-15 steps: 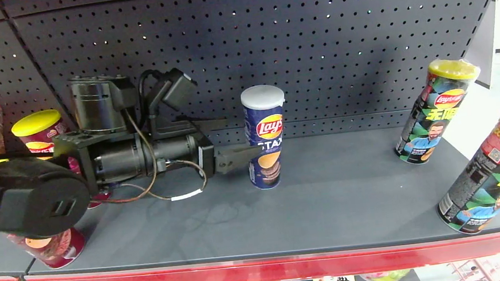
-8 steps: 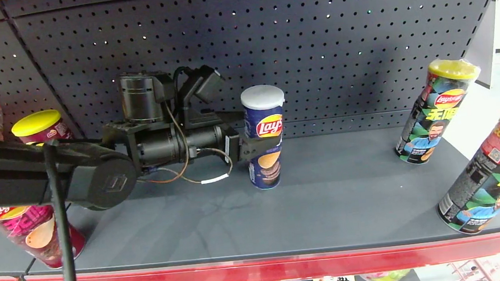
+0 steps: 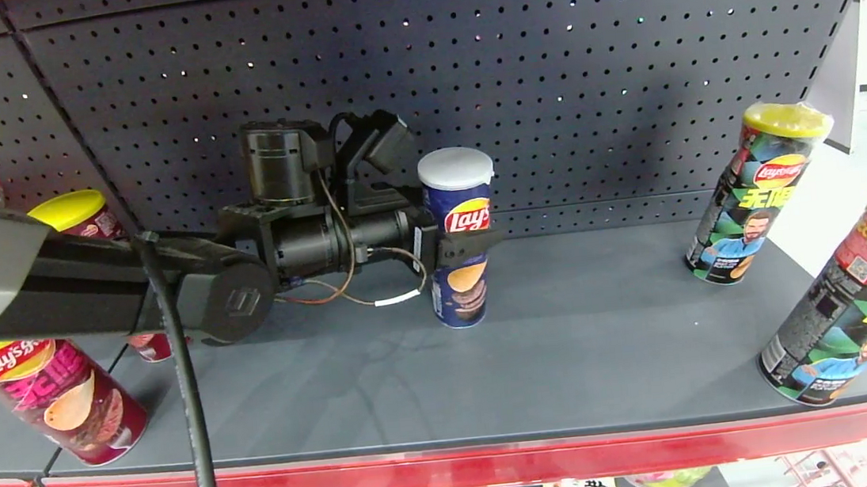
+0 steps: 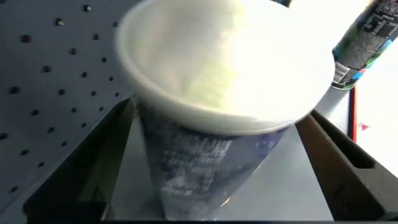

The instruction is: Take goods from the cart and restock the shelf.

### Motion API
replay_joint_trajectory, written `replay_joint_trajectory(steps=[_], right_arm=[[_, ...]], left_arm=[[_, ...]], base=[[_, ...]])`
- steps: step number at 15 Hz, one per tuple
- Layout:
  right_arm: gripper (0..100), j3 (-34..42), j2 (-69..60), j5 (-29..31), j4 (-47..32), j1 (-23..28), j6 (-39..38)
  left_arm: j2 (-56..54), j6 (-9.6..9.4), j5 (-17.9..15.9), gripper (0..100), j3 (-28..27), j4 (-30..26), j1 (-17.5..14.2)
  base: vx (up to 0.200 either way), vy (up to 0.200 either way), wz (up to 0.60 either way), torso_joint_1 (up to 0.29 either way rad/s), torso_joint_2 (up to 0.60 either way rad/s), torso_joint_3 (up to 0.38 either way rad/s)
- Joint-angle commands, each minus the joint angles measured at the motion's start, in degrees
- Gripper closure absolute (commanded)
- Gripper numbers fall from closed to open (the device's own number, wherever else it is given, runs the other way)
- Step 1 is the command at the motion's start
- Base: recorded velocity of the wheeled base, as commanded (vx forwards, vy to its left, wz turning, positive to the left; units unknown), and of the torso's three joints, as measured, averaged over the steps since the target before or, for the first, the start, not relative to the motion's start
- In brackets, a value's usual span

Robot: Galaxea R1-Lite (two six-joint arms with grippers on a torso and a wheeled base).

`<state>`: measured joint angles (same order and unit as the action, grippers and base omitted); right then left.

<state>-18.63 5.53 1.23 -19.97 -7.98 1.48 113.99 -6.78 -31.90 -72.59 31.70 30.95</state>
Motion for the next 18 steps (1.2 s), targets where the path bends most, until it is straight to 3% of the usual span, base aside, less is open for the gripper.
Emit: replay_joint_trajectory(steps=[1,2,3,10,11,15,18], right_arm=[[100,-0.01,0.09,0.0,0.02,-0.01,0.02],[100,-0.01,0.09,0.0,0.02,-0.01,0.02],[100,-0.01,0.09,0.0,0.02,-0.01,0.02],[100,-0.01,0.09,-0.09,0.02,-0.01,0.02],[100,-0.01,0.09,-0.09,0.02,-0.01,0.02],[100,-0.09,0.09,-0.26,0.02,-0.01,0.02],[100,-0.09,0.09,-0.44,0.02,-0.01,0.02]], left_arm=[[0.88,0.01,0.09,0,-0.62,0.03,0.25],[1.05,0.01,0.09,0,-0.71,0.03,0.43],[1.23,0.01,0.09,100,-0.79,0.12,0.34],[0.79,-0.08,-0.79,100,1.05,0.12,0.25],[-0.7,-0.08,-1.76,100,2.81,0.3,0.16],[-9.93,-0.43,-12.83,100,11.86,0.3,-0.72],[-15.38,-1.31,-13.71,100,19.16,0.38,0.78]], base=[[0.0,0.0,0.0,0.0,0.0,0.0],[0.0,0.0,0.0,0.0,0.0,0.0],[0.0,0.0,0.0,0.0,0.0,0.0],[0.0,0.0,0.0,0.0,0.0,0.0],[0.0,0.0,0.0,0.0,0.0,0.0],[0.0,0.0,0.0,0.0,0.0,0.0],[0.0,0.0,0.0,0.0,0.0,0.0]])
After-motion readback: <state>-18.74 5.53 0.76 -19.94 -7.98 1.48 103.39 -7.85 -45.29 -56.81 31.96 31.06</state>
